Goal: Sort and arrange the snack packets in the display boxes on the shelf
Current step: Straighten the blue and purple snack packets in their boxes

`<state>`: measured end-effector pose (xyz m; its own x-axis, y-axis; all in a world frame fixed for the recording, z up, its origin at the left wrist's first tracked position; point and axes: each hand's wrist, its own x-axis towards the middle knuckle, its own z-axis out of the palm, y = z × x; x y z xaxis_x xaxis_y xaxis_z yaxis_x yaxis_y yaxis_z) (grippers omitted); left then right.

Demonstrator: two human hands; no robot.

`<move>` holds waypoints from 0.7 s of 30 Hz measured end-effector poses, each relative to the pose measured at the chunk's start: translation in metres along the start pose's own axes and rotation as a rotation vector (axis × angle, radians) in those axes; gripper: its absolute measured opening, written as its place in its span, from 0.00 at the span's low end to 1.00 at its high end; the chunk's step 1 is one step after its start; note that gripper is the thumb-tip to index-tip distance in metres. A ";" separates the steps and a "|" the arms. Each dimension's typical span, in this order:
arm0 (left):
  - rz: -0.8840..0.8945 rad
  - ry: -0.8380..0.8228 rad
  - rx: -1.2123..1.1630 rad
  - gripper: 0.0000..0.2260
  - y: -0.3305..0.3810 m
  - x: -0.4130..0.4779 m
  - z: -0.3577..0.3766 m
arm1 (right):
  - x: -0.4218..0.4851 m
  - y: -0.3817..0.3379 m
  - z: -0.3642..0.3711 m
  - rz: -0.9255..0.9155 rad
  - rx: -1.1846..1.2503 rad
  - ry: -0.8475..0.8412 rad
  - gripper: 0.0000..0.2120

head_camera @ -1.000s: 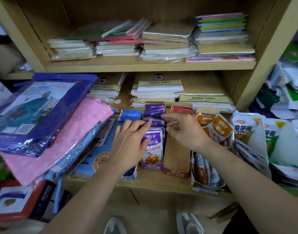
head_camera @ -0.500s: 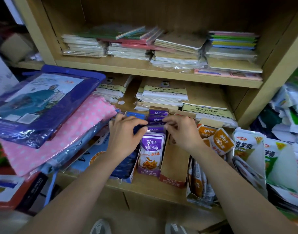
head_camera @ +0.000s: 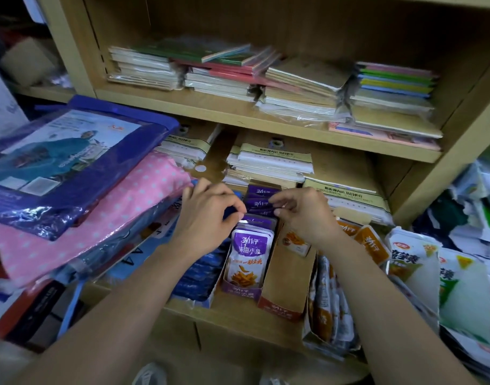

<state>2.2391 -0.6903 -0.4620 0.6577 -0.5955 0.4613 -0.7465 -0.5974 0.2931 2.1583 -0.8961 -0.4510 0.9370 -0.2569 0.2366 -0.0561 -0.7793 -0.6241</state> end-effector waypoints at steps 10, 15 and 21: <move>-0.014 -0.041 0.038 0.06 0.003 0.004 -0.003 | 0.006 -0.005 0.008 0.104 0.127 0.150 0.01; -0.036 0.033 0.014 0.01 0.001 0.005 -0.001 | 0.005 -0.006 0.013 0.054 -0.045 0.158 0.06; -0.070 0.086 0.001 0.09 0.001 0.008 0.004 | -0.004 -0.006 0.002 -0.043 0.012 0.256 0.12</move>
<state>2.2442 -0.6980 -0.4608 0.6970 -0.5043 0.5099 -0.6991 -0.6362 0.3264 2.1559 -0.8894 -0.4492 0.8207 -0.3610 0.4429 -0.0126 -0.7864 -0.6176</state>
